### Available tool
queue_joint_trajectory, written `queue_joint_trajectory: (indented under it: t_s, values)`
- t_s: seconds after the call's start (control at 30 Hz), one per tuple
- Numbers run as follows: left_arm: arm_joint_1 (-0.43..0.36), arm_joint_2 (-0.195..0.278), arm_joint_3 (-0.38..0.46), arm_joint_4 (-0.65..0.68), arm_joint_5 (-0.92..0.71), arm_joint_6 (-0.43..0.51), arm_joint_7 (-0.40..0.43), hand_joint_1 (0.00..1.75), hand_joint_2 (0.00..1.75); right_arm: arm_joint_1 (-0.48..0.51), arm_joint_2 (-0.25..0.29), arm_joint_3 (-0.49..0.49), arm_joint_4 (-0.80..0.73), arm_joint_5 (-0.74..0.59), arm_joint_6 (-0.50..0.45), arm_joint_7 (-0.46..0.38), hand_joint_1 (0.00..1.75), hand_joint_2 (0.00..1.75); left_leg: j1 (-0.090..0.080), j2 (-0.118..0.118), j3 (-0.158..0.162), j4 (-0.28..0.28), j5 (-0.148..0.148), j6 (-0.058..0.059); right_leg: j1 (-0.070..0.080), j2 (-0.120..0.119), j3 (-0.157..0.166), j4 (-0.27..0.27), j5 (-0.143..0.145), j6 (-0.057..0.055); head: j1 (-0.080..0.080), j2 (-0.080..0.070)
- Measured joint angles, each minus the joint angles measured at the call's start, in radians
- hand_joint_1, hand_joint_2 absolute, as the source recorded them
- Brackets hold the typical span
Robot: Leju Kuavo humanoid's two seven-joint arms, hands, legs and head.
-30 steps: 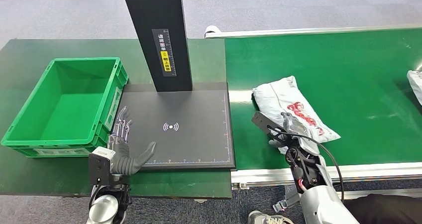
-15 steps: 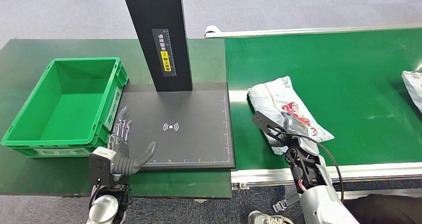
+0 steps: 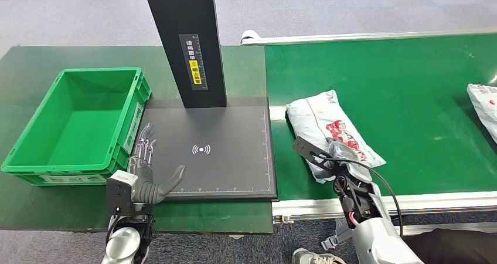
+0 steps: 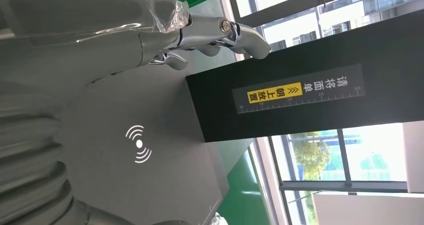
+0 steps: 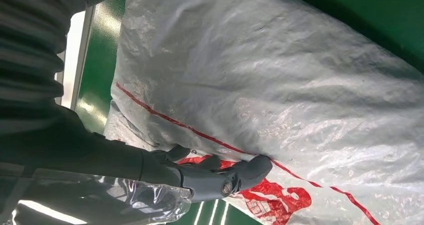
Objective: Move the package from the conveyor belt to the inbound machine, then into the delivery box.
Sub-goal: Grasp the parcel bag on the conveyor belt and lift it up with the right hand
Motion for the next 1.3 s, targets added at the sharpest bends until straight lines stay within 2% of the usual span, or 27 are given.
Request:
queue_joint_trajectory:
  t_s: [0.07, 0.1, 0.2, 0.23, 0.67, 0.83, 1.03, 1.17, 1.3]
  values:
    - [-0.001, 0.000, 0.000, 0.003, 0.000, 0.000, 0.000, 0.00, 1.75, -0.006, 0.001, 0.005, 0.010, 0.002, 0.006, 0.000, 0.00, 1.75, 0.000, 0.000, 0.000, 0.000, 0.000, 0.000, 0.000, 0.000, 0.000, 0.000, 0.000, 0.000, 0.000, 0.000]
    - [-0.002, 0.000, 0.000, 0.004, 0.000, 0.000, 0.000, 0.00, 1.75, -0.010, 0.002, 0.008, 0.016, 0.004, 0.009, 0.000, 0.22, 1.75, 0.000, 0.000, 0.000, 0.000, 0.000, 0.000, 0.000, 0.000, 0.000, 0.000, 0.000, 0.000, 0.000, 0.000]
    - [-0.004, 0.000, -0.001, 0.006, 0.000, 0.000, 0.000, 0.00, 1.75, -0.021, 0.009, 0.023, 0.035, 0.009, 0.016, -0.003, 1.51, 1.75, 0.000, 0.000, 0.000, 0.000, 0.000, 0.000, 0.000, 0.000, 0.000, 0.000, 0.000, 0.000, 0.000, 0.000]
    - [-0.004, 0.000, -0.001, 0.007, 0.000, 0.000, 0.000, 0.00, 1.75, -0.024, 0.012, 0.028, 0.042, 0.010, 0.018, -0.005, 1.73, 1.75, 0.000, 0.000, 0.000, 0.000, 0.000, 0.000, 0.000, 0.000, 0.000, 0.000, 0.000, 0.000, 0.000, 0.000]
    - [-0.020, 0.000, -0.002, 0.024, -0.001, -0.012, 0.009, 0.00, 1.75, -0.050, 0.031, 0.066, 0.085, -0.032, 0.029, -0.045, 1.75, 1.75, 0.000, 0.000, 0.000, 0.000, 0.000, 0.000, 0.000, 0.000, 0.000, 0.000, 0.000, 0.000, 0.000, 0.000]
    - [-0.025, 0.000, -0.002, 0.029, -0.006, -0.016, 0.013, 0.00, 1.75, -0.049, 0.033, 0.077, 0.085, -0.052, 0.003, -0.084, 1.75, 1.75, 0.000, 0.000, 0.000, 0.000, 0.000, 0.000, 0.000, 0.000, 0.000, 0.000, 0.000, 0.000, 0.000, 0.000]
    - [-0.005, -0.004, 0.002, 0.010, -0.017, -0.017, 0.017, 0.00, 1.75, -0.039, 0.045, 0.081, 0.022, -0.140, -0.159, -0.161, 1.75, 1.75, 0.000, 0.000, 0.000, 0.000, 0.000, 0.000, 0.000, 0.000, 0.000, 0.000, 0.000, 0.000, 0.000, 0.000]
    - [0.019, -0.007, 0.005, -0.014, -0.022, -0.018, 0.018, 0.00, 1.75, -0.002, 0.055, 0.075, -0.109, -0.252, -0.247, -0.225, 1.75, 1.75, 0.000, 0.000, -0.001, 0.000, 0.000, 0.000, 0.000, 0.000, -0.001, 0.000, 0.000, 0.000, 0.000, 0.000]
    - [0.031, -0.008, 0.007, -0.029, -0.023, -0.014, 0.013, 0.00, 1.75, 0.052, 0.065, 0.058, -0.264, -0.383, -0.338, -0.328, 1.75, 1.75, 0.000, 0.000, -0.001, 0.000, 0.000, 0.000, 0.000, 0.000, -0.001, 0.000, 0.000, 0.000, 0.000, 0.000]
